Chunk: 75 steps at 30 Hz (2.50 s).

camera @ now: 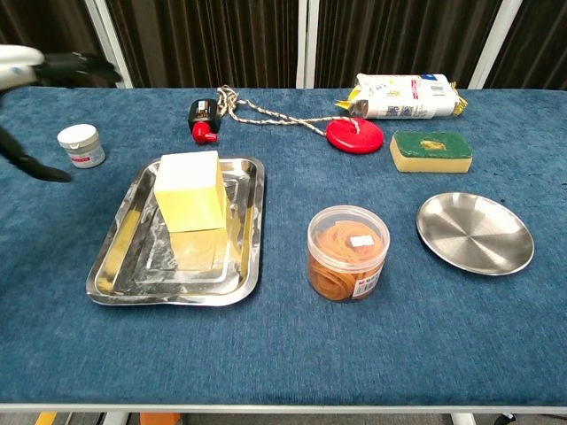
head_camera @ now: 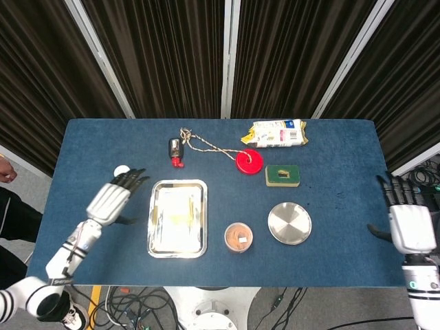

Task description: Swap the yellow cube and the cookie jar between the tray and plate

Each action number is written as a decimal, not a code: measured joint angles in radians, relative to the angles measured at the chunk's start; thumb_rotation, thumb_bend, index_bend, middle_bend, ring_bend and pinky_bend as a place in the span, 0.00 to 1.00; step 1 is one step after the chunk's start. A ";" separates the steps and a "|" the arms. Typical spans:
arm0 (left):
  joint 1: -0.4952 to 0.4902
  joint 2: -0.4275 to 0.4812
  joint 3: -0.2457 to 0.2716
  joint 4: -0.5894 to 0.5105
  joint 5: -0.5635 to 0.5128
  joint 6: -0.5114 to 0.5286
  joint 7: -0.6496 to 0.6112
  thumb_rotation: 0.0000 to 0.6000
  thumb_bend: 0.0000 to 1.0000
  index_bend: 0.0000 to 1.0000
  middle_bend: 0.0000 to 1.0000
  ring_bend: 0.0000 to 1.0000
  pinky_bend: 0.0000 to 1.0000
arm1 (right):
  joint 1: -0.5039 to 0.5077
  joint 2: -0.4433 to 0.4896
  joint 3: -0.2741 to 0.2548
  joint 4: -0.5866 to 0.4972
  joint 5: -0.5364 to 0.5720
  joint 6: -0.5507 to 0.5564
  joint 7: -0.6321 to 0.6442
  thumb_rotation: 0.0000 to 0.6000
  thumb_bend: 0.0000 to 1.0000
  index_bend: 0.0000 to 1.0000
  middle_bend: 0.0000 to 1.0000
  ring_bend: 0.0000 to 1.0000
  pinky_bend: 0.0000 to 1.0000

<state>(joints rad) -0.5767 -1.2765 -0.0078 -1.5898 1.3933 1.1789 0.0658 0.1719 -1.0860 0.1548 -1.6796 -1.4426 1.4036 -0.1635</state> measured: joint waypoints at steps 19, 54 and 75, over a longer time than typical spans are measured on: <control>0.294 -0.034 0.045 0.117 0.047 0.327 0.128 1.00 0.00 0.10 0.04 0.00 0.13 | 0.363 -0.075 -0.014 -0.279 0.164 -0.499 -0.463 1.00 0.00 0.00 0.00 0.00 0.02; 0.370 -0.066 -0.012 0.195 0.050 0.288 0.060 1.00 0.01 0.11 0.04 0.00 0.13 | 0.633 -0.445 -0.126 -0.152 0.435 -0.468 -0.620 1.00 0.18 0.30 0.34 0.28 0.44; 0.375 -0.074 -0.028 0.199 0.088 0.287 0.039 1.00 0.01 0.11 0.05 0.00 0.13 | 0.475 -0.258 -0.143 -0.114 0.327 -0.295 -0.389 1.00 0.21 0.38 0.43 0.36 0.50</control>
<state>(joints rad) -0.2019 -1.3505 -0.0358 -1.3909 1.4808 1.4658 0.1049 0.6470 -1.3443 0.0119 -1.7937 -1.1154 1.1083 -0.5529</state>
